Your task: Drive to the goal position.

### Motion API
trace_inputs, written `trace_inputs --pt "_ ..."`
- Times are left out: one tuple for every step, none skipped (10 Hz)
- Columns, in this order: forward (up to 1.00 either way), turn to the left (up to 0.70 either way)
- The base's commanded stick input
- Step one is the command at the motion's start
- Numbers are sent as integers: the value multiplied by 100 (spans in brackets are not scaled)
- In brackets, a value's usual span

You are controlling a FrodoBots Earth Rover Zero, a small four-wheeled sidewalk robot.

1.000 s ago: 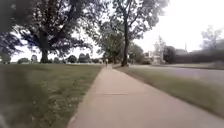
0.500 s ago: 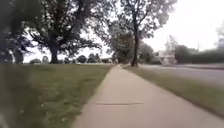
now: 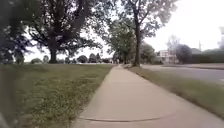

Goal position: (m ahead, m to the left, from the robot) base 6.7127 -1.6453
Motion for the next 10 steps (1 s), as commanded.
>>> trace_inputs --pt "85 0" --pt "85 0" --pt "85 0" --pt "85 0" --pt "85 0" --pt "85 0" --pt "85 0" --pt "85 0" --pt "85 0" --pt "85 0"
